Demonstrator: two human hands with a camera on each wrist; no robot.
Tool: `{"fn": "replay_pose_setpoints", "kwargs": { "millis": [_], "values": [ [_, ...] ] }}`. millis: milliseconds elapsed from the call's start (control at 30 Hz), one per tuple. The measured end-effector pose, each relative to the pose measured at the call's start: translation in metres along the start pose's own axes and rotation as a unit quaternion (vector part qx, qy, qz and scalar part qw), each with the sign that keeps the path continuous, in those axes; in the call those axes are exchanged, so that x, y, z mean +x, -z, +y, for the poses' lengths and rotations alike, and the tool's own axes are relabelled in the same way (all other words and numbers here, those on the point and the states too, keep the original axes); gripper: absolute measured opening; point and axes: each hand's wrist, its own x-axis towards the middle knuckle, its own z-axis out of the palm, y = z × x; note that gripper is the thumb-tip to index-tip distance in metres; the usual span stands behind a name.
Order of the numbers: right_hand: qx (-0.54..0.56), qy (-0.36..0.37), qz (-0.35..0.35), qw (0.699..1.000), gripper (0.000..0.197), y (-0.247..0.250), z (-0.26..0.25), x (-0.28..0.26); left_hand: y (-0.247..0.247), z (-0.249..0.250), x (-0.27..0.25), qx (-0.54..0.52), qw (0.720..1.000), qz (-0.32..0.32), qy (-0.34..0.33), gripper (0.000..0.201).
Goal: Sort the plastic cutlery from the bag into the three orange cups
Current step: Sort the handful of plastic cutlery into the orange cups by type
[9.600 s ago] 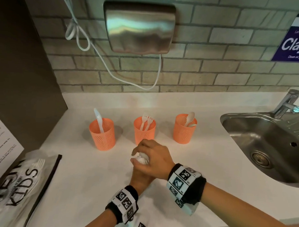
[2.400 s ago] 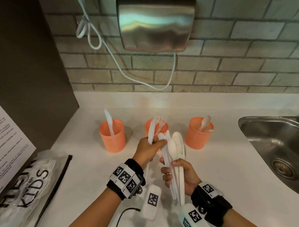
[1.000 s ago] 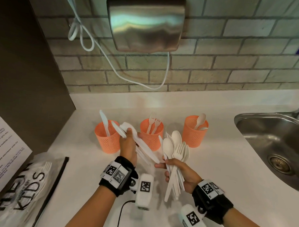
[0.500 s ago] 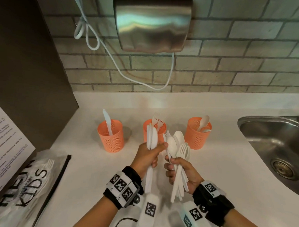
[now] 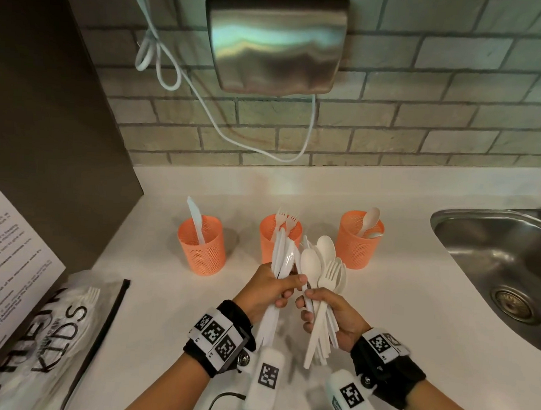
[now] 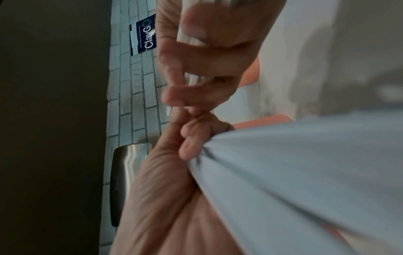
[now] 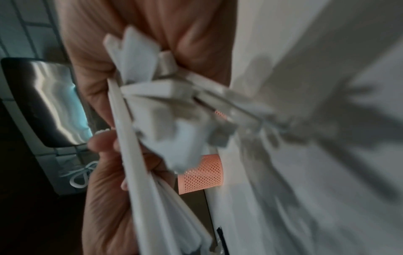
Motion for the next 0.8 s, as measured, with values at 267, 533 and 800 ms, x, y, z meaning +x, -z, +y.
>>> {"fn": "replay_pose_setpoints", "kwargs": {
  "millis": [267, 533, 800],
  "values": [
    [-0.069, 0.011, 0.021, 0.997, 0.012, 0.000, 0.002, 0.004, 0.009, 0.003, 0.004, -0.016, 0.993, 0.112, -0.032, 0.012],
    [-0.194, 0.075, 0.000, 0.978, 0.011, -0.003, 0.012, 0.000, 0.025, 0.008, 0.022, -0.146, 0.948, 0.273, -0.076, 0.014],
    [-0.307, 0.197, 0.050, 0.930, 0.006, -0.002, 0.013, 0.004, 0.027, 0.016, 0.008, -0.090, 0.979, 0.179, -0.032, 0.015]
  ]
}}
